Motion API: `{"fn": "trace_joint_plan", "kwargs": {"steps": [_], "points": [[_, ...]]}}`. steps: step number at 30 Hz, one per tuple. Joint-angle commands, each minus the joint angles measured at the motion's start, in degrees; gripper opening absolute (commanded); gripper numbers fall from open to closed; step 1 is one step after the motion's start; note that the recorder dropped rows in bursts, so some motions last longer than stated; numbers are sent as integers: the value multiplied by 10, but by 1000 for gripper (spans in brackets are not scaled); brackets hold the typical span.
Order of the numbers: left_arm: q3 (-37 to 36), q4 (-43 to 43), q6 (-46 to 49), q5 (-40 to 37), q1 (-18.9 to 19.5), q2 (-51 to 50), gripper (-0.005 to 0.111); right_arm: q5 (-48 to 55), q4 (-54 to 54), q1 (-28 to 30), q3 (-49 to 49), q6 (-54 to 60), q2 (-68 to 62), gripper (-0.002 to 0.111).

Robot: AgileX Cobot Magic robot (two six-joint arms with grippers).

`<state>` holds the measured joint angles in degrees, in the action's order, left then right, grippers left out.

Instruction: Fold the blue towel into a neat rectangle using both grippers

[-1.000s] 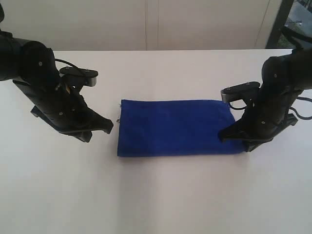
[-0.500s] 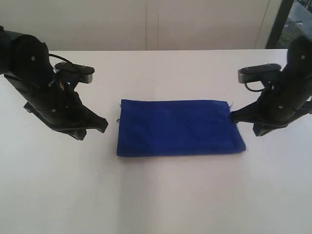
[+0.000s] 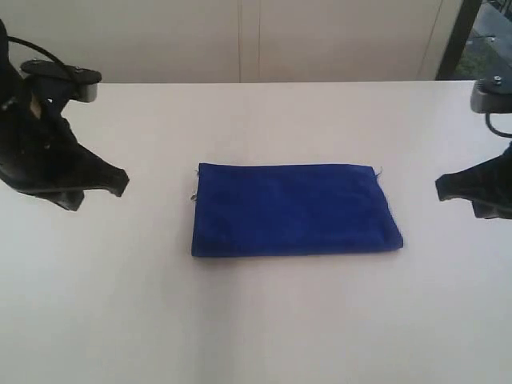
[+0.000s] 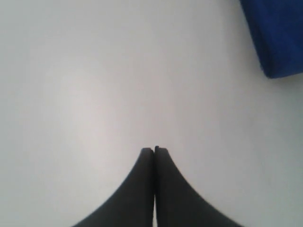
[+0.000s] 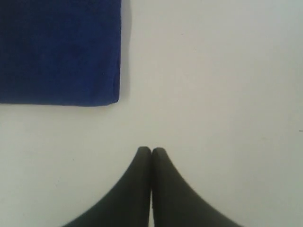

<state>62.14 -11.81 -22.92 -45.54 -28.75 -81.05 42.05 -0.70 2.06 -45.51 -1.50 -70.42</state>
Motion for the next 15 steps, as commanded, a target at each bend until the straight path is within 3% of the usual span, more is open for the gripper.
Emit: {"fn": "trace_joint_plan", "kwargs": {"steps": [1,5,11,15], "points": [[-4,-28,-22,-52,7,49,0,22,0,3,36,-3,109,0],[-4,0,1,-74,44,91,0,39,4,3,44,3,188,0],[-13,56,99,-153,136,111,0,94,7,3,42,15,223,0],[-46,65,111,-146,185,157,0,117,7,3,42,15,223,0]]}}
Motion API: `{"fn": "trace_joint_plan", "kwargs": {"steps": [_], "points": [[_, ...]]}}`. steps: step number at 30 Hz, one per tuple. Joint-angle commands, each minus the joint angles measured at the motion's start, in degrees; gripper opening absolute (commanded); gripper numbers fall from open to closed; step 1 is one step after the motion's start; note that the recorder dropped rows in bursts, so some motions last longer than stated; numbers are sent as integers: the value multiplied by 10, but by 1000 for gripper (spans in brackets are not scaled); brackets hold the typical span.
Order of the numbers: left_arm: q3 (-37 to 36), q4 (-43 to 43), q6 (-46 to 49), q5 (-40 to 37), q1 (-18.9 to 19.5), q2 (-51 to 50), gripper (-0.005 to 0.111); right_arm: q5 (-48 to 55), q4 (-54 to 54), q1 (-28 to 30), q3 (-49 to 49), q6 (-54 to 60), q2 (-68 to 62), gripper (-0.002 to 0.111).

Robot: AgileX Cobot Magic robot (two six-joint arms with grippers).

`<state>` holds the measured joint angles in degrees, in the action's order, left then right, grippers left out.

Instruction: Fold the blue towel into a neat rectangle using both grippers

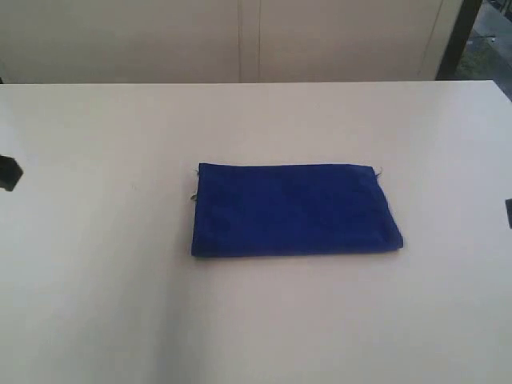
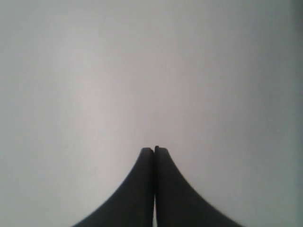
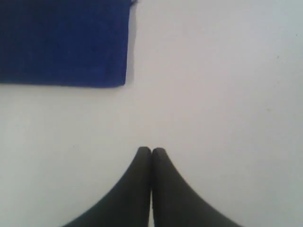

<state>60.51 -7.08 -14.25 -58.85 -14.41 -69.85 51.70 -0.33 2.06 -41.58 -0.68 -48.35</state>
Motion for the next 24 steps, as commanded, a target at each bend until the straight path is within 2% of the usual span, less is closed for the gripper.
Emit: {"fn": "trace_joint_plan", "kwargs": {"steps": [1,5,12,24], "points": [[-41,21,26,-8,49,58,0,20,3,3,3,7,4,0],[-85,27,27,20,69,136,0,20,0,3,4,7,9,0],[-158,54,23,76,69,285,0,17,-1,3,11,7,58,0],[-212,71,42,166,69,470,0,9,3,3,11,7,302,0]]}}
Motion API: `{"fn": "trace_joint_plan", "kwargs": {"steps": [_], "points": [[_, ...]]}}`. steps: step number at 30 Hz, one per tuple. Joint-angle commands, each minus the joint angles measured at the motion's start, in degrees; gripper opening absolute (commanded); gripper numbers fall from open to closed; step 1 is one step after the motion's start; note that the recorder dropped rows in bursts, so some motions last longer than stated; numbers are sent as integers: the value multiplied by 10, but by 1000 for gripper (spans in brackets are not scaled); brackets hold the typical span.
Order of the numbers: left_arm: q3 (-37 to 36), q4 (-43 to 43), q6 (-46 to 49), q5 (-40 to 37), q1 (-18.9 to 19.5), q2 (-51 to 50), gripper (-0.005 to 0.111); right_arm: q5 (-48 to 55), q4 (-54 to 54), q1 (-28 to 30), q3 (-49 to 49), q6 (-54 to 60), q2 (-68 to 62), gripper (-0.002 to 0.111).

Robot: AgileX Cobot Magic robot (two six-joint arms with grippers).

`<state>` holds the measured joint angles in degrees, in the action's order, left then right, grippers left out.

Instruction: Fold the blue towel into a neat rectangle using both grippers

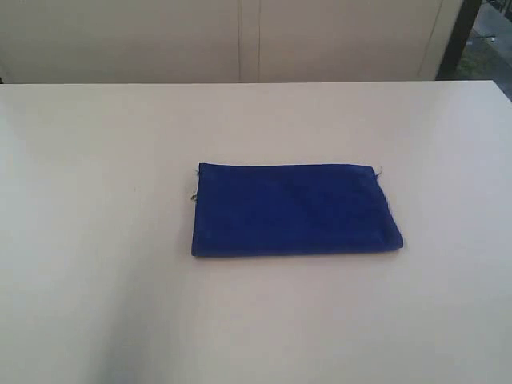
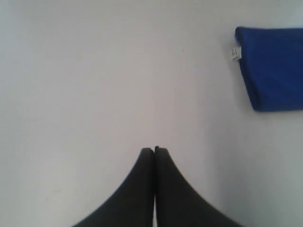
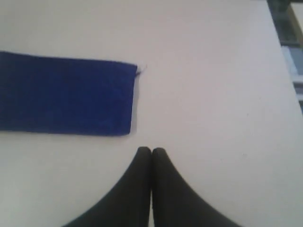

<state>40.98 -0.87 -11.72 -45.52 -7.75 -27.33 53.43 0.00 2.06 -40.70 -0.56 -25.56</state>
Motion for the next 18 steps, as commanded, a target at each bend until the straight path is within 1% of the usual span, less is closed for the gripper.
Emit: {"fn": "trace_joint_plan", "kwargs": {"steps": [1,4,9,12,16,18], "points": [[-21,9,29,44,2,54,0,-11,4,3,2,6,93,0],[-45,9,53,83,2,74,0,-38,15,3,8,6,134,0],[-91,9,53,165,2,79,0,-167,18,3,58,6,161,0],[-117,9,53,201,2,79,0,-224,27,3,95,6,161,0],[-133,9,60,198,2,79,0,-219,27,3,111,6,161,0],[-133,9,61,171,2,79,0,-213,27,3,111,6,161,0]]}}
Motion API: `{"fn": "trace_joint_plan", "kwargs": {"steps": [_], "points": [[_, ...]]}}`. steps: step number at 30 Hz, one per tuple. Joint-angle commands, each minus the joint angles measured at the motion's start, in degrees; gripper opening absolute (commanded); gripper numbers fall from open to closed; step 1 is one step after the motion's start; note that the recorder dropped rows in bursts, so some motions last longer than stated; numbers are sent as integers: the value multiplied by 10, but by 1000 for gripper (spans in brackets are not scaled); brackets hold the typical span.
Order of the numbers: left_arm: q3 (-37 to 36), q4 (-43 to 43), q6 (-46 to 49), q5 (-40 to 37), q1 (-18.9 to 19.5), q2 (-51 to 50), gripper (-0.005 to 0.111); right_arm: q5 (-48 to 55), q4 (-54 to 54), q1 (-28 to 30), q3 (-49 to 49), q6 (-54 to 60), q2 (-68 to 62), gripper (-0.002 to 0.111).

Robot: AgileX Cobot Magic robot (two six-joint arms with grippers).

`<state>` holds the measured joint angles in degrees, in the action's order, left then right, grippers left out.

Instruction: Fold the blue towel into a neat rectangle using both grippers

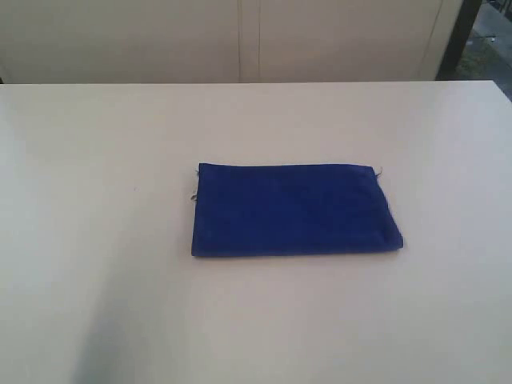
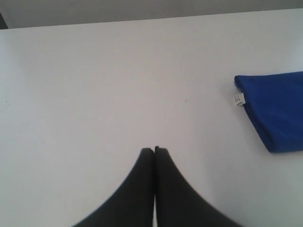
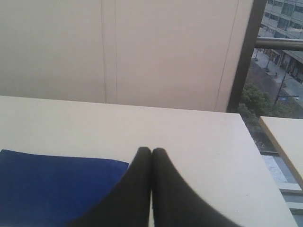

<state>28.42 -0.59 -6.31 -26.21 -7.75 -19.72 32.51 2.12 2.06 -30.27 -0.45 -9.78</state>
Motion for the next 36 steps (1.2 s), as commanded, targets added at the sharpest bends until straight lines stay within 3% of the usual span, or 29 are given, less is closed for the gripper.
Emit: {"fn": "trace_joint_plan", "kwargs": {"steps": [1,22,36], "points": [[-7,6,7,-35,2,3,0,-4,6,3,7,4,3,0],[-7,6,7,-52,2,3,0,-15,6,3,12,4,3,0],[-7,6,7,-52,2,3,0,-34,5,3,155,4,98,0]]}}
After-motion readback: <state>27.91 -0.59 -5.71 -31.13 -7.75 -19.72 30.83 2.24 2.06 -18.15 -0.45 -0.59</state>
